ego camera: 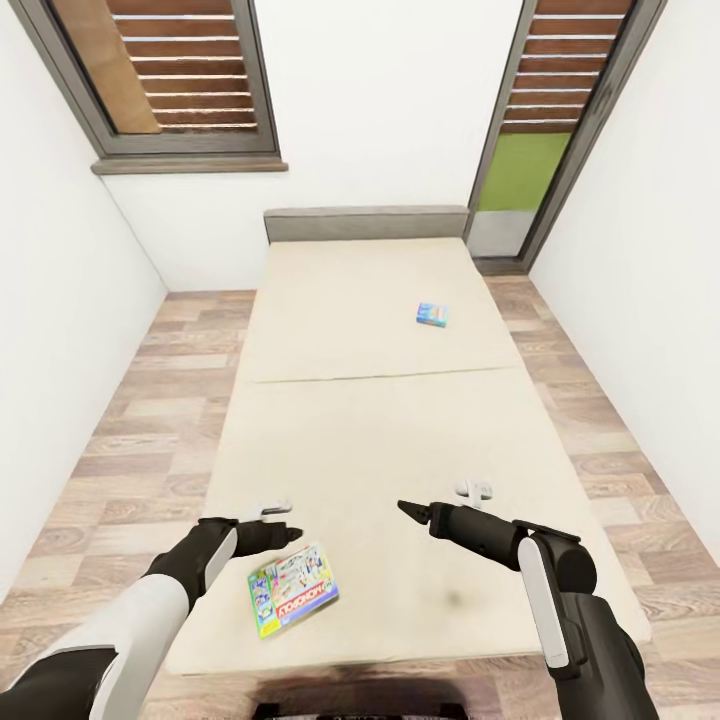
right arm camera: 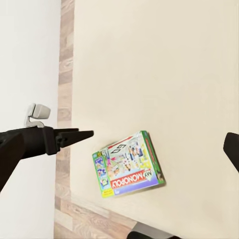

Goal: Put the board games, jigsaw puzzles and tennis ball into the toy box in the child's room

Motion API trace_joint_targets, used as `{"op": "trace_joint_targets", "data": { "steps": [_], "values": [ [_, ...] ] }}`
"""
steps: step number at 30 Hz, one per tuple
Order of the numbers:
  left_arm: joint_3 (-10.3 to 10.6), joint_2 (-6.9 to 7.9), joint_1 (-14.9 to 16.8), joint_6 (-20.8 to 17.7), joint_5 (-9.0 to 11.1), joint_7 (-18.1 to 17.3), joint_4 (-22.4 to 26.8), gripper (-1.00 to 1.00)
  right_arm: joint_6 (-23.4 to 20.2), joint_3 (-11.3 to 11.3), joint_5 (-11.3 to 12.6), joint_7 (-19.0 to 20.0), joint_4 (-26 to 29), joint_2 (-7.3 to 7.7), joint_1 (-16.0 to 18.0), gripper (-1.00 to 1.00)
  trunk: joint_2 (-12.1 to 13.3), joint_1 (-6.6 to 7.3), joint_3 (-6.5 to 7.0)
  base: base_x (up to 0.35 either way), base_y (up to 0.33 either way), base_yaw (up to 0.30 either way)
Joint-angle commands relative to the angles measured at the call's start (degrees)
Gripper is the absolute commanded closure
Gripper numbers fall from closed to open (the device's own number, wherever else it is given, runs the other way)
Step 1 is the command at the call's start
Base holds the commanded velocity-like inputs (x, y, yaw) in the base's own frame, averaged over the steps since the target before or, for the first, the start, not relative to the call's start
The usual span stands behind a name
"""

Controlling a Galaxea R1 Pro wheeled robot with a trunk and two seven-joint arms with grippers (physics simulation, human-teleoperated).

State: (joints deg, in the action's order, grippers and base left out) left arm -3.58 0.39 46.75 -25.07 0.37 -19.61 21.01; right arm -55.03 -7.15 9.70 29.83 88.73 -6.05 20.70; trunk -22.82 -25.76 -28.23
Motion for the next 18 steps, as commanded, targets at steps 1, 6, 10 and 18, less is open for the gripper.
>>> {"op": "trace_joint_targets", "data": {
  "steps": [1, 6, 10, 18],
  "values": [
    [-0.38, -0.03, 0.02, -0.46, 0.02, -0.41, 0.08, -1.0, -0.41, -0.15, 0.15, 0.14, 0.03, -0.07, 0.05, -1.0, -0.1, -0.03, -0.18, 0.0, 0.0, 0.0],
    [-0.28, -0.04, 0.01, -0.4, -0.05, -0.88, 0.08, -1.0, -0.42, -0.16, 0.15, 0.14, 0.01, -0.07, 0.05, -1.0, -0.1, -0.03, -0.65, 0.0, 0.0, 0.0],
    [-0.22, -0.04, 0.01, -0.6, -0.09, -1.0, 0.08, -1.0, -0.41, -0.15, 0.15, 0.14, -0.01, -0.07, 0.05, -1.0, -0.1, -0.03, -1.02, 0.0, 0.0, 0.0],
    [-0.17, -0.04, 0.01, -0.8, -0.14, -1.04, 0.08, -1.0, -0.4, -0.14, 0.15, 0.14, 0.02, -0.1, 0.05, -1.0, -0.1, -0.03, -1.77, 0.0, 0.0, 0.0]
  ]
}}
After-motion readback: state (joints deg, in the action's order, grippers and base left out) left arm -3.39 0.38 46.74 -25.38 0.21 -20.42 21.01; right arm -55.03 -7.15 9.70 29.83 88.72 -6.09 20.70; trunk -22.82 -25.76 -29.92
